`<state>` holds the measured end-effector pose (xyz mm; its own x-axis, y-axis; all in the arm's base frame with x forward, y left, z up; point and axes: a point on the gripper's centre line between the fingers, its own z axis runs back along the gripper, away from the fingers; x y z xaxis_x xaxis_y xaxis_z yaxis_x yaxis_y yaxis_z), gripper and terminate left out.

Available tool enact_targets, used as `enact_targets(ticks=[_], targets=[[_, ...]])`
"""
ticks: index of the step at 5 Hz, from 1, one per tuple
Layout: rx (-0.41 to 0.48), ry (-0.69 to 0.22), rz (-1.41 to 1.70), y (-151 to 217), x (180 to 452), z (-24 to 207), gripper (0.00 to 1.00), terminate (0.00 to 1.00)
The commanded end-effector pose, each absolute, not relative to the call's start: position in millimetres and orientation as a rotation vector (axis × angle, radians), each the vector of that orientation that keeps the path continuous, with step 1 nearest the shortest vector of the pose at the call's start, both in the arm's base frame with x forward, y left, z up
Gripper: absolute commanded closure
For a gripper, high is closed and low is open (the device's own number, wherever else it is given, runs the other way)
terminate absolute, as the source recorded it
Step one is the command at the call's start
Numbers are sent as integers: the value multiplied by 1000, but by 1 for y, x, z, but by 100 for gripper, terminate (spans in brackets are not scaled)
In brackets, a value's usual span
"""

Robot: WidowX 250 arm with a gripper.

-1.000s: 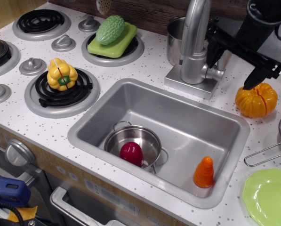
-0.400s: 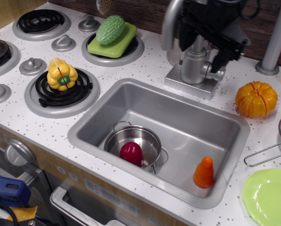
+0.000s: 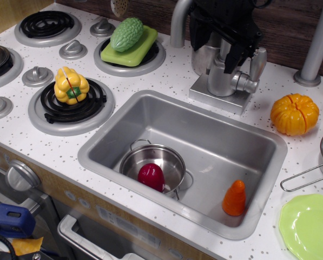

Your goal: Turn faucet front to left

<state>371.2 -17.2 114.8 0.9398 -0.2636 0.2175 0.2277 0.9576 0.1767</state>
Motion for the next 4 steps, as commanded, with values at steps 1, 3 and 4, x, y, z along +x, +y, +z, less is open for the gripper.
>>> enact_targets(ticks=[1, 3, 4], targets=[[149, -326, -281, 11, 379, 142, 0, 0], [138, -346, -315, 32, 385, 139, 0, 0], [134, -361, -339, 41, 392, 136, 0, 0]])
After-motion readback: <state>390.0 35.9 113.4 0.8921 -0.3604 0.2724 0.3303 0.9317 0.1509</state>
